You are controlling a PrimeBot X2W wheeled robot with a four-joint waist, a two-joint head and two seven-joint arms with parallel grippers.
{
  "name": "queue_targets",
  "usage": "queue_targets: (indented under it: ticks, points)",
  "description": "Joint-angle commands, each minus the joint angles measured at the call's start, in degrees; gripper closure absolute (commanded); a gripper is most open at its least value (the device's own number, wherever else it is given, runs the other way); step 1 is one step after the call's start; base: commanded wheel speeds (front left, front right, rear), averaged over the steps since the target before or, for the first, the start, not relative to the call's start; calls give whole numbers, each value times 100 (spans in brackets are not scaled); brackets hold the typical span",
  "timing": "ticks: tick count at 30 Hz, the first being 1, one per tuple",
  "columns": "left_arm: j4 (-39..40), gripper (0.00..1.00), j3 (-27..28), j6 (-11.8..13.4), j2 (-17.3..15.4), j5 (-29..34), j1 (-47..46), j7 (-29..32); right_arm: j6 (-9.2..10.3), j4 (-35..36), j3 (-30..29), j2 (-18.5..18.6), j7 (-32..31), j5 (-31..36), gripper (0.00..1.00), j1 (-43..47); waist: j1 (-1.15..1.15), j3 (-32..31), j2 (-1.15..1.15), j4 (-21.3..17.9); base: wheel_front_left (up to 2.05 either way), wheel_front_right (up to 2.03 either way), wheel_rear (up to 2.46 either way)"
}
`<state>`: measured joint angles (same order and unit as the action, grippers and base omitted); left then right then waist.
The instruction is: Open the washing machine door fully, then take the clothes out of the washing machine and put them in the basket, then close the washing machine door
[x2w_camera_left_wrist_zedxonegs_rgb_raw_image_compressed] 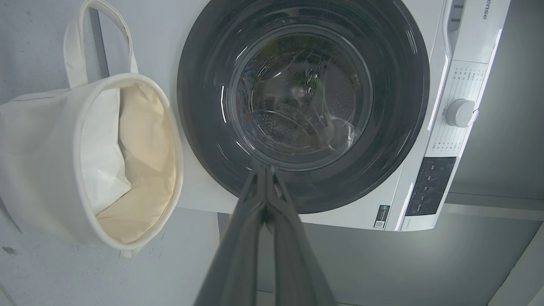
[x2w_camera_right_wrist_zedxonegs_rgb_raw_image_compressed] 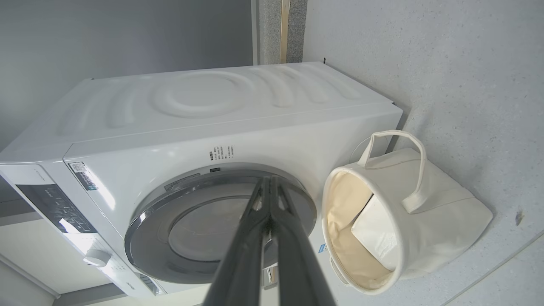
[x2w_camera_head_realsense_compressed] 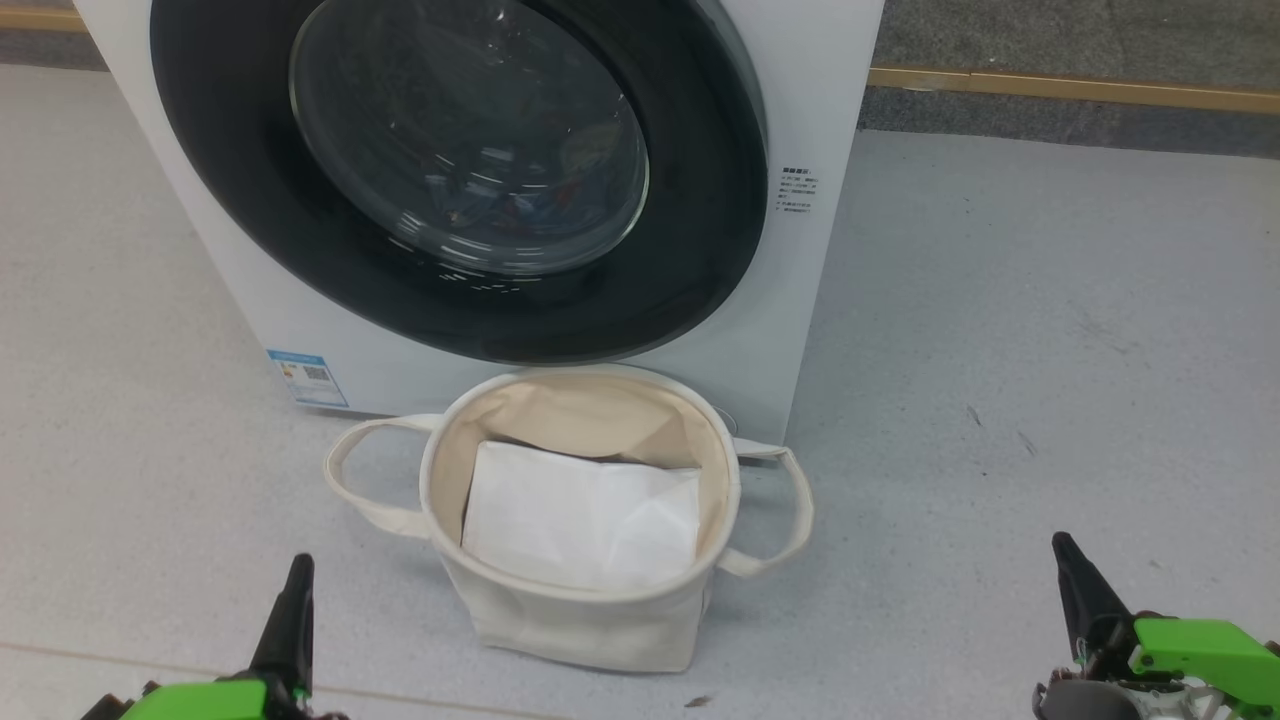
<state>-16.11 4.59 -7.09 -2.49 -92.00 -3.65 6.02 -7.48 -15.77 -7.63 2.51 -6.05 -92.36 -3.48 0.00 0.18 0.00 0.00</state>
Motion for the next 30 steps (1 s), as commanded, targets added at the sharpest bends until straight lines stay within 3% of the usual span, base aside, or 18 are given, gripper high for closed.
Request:
queue_targets:
  ticks: [1,15,16,26,30]
  points:
    - [209,100,191,-40,-39,-19,-253,45,-1,175,113,37,-42,17,100,-270,0,0,0,0,0,0,0]
    - [209,100,191,-40,-39,-19,-253,45,-1,175,113,37,-42,17,100,-270,0,0,0,0,0,0,0]
    - [-5,0,0,1,0,0,0,-1,0,-4,0,-1,1,1,0,0,0,0,0,0,0,0,0]
    - [-188,0,-3,1,18,46,85,-120,-1,-203,36,-29,121,92,0,39,13,-1,0,7,0,0,0]
    - [-119,0,32,0,16,133,76,-187,-1,-137,40,-27,188,158,0,-1,2,16,0,12,0,0,0]
